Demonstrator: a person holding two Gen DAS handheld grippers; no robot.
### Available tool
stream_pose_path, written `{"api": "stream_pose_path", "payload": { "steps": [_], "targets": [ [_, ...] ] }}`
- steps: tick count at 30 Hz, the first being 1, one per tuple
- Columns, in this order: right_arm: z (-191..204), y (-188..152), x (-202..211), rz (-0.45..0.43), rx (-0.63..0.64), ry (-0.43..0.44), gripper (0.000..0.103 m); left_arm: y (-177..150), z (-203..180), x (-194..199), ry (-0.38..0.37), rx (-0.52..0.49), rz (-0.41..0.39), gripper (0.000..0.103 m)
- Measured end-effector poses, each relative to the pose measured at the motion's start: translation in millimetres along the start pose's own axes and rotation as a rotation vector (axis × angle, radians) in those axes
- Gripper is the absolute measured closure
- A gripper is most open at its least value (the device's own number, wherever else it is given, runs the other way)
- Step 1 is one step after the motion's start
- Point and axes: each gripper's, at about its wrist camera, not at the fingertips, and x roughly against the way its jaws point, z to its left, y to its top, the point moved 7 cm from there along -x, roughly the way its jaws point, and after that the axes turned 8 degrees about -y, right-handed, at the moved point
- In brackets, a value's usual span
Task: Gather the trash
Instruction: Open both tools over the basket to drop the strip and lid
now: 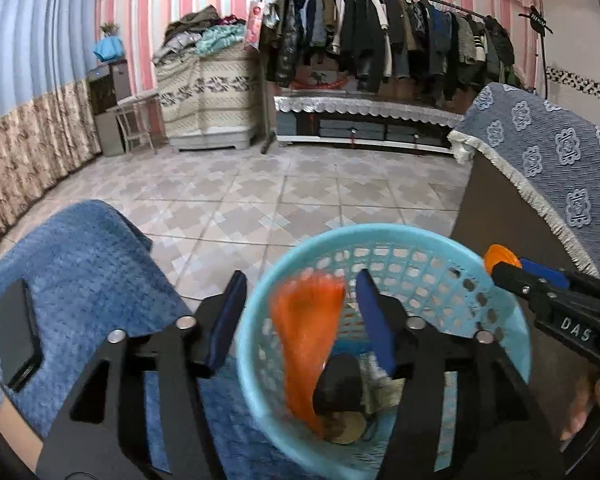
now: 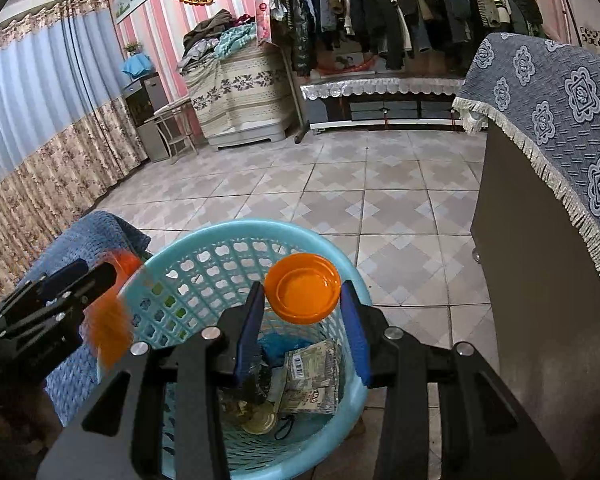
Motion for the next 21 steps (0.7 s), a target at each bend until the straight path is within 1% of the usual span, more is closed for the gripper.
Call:
{"api": "stream_pose_path", "payload": {
  "steps": [2, 4, 6, 13, 15, 17, 21],
  "targets": [
    [5, 0, 0, 0.000, 0.014, 0.005, 0.064, 0, 5, 4, 0.021, 0.003, -0.007, 0.039],
    [13, -1, -1, 0.001, 0.031, 0.011, 0.064, 1, 17, 12, 0.036, 0.032, -0.022, 0.029],
    [19, -2, -3, 0.004, 0.038, 0.019, 0.064, 1, 30, 23, 0.057, 0.058, -0.041, 0.024],
    [44, -9, -6, 0.013, 0.069, 0.047, 0.063, -3, 68, 62, 0.120, 0.129, -0.081, 0.009],
    [51, -10, -5, 0.010, 0.083, 0.055, 0.062, -3, 77, 77, 0.143, 0.142, -0.098, 0.006],
    [54, -10, -3, -0.002, 0.089, 0.041, 0.041, -4, 86, 91, 0.173, 0.142, -0.114, 0.006],
    [53, -10, 2, -0.012, 0.080, 0.023, 0.029, -10, 104, 123, 0.229, 0.152, -0.124, 0.006]
  ]
}}
